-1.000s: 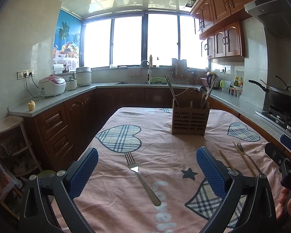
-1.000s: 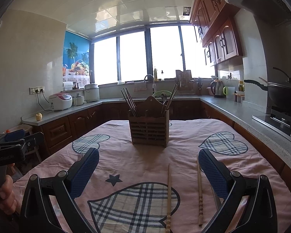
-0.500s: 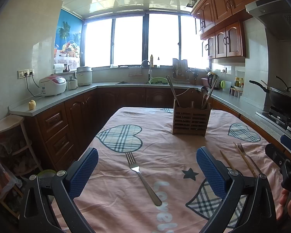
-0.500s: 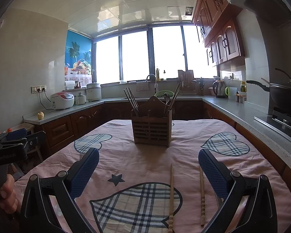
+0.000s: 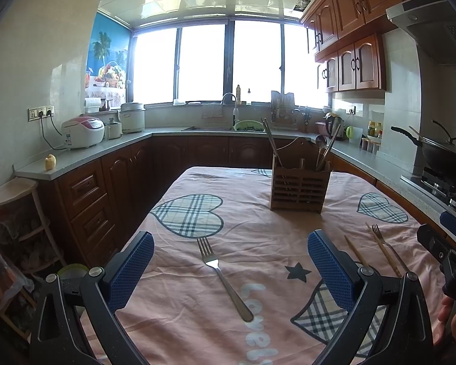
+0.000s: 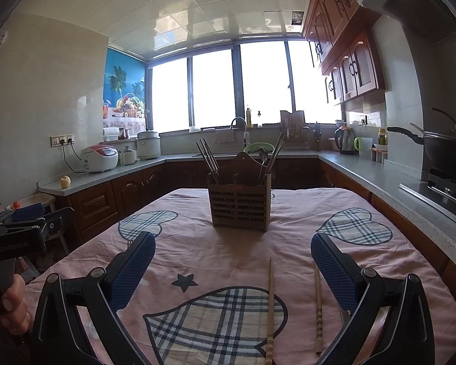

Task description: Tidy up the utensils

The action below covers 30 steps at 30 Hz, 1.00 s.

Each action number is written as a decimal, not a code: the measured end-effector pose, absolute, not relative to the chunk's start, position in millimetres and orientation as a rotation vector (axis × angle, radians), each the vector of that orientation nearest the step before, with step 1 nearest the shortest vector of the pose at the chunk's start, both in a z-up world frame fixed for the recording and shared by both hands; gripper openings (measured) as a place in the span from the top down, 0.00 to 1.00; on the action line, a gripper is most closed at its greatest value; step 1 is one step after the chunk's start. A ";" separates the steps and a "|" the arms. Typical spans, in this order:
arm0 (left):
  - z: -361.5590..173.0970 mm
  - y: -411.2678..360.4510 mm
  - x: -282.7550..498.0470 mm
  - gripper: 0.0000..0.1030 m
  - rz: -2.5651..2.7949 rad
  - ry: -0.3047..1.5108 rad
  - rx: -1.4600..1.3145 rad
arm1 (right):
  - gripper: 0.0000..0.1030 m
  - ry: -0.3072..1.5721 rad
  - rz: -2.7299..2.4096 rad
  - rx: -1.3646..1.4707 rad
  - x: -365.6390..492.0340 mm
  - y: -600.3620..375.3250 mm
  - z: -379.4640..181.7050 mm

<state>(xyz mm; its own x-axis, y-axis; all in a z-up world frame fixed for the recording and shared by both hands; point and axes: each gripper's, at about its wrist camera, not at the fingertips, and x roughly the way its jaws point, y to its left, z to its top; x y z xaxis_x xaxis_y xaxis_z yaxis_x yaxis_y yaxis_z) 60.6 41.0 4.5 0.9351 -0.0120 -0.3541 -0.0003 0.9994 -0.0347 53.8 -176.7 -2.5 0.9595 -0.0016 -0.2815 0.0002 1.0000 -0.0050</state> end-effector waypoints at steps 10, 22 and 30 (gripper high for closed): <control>4.9 40.9 59.5 0.01 -0.004 0.364 -0.035 | 0.00 0.281 0.003 -0.009 53.0 -174.4 -0.2; 3.7 38.7 59.1 0.01 0.007 0.360 -0.031 | 0.00 0.271 0.009 -0.005 50.8 -172.5 3.6; 3.5 37.8 59.6 0.01 0.007 0.363 -0.032 | 0.00 0.270 0.011 -0.005 50.4 -172.1 3.9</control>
<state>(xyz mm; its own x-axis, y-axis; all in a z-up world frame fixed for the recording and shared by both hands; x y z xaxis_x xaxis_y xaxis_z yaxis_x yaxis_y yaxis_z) 59.6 37.8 3.5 0.9349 0.0012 -0.3548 -0.0128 0.9995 -0.0301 50.4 -172.1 3.9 0.9636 0.0101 -0.2671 -0.0114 0.9999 -0.0034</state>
